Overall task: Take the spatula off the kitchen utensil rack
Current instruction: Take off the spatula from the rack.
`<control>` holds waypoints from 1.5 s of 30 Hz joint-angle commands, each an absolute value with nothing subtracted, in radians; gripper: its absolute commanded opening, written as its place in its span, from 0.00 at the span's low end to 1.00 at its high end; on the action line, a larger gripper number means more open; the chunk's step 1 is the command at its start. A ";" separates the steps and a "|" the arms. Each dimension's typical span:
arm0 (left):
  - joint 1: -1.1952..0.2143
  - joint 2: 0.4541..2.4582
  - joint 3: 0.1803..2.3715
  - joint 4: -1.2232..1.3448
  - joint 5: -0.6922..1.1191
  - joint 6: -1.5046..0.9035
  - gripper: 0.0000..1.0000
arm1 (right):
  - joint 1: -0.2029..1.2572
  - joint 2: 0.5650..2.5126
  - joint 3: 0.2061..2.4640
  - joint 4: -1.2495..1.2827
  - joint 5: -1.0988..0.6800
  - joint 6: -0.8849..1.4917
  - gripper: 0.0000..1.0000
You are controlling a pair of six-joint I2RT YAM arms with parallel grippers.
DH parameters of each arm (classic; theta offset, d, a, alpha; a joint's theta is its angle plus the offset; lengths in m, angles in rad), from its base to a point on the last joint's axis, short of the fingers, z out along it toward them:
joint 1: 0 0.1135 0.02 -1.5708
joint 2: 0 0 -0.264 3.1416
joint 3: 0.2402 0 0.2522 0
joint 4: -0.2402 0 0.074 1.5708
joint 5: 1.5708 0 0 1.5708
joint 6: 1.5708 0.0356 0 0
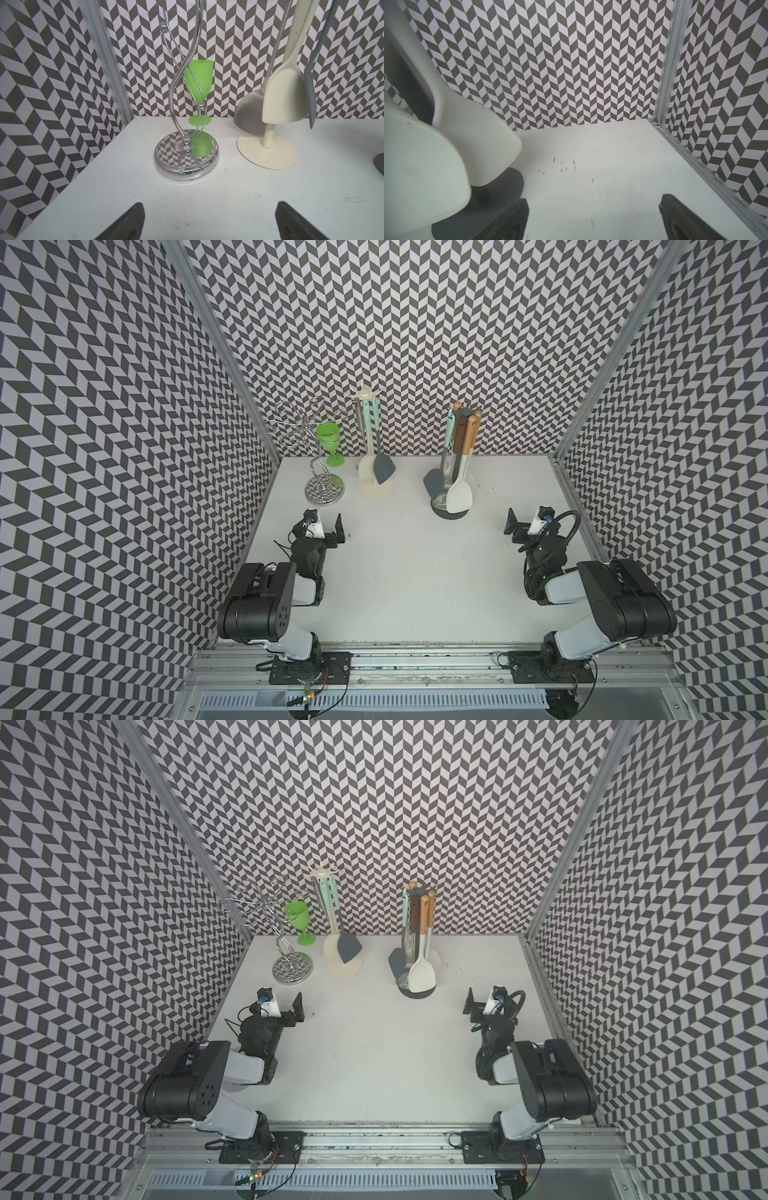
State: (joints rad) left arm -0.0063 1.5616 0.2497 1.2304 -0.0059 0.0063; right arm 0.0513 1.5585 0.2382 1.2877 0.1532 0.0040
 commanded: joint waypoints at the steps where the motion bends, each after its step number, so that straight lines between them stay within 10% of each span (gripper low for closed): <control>1: -0.009 1.557 0.267 1.236 -0.009 0.004 1.00 | 0.055 1.567 0.230 1.365 0.163 0.003 1.00; 37: -0.035 1.496 0.268 1.188 0.009 0.049 1.00 | 0.055 1.561 0.194 1.393 0.153 0.001 1.00; 45: -0.186 1.270 0.261 1.051 -0.149 0.170 1.00 | 0.057 1.285 0.190 1.161 0.118 -0.003 1.00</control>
State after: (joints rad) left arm -0.1459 1.3254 0.2520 1.1110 -0.0708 0.1013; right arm 0.0517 1.3907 0.1623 1.2228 0.1425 0.0010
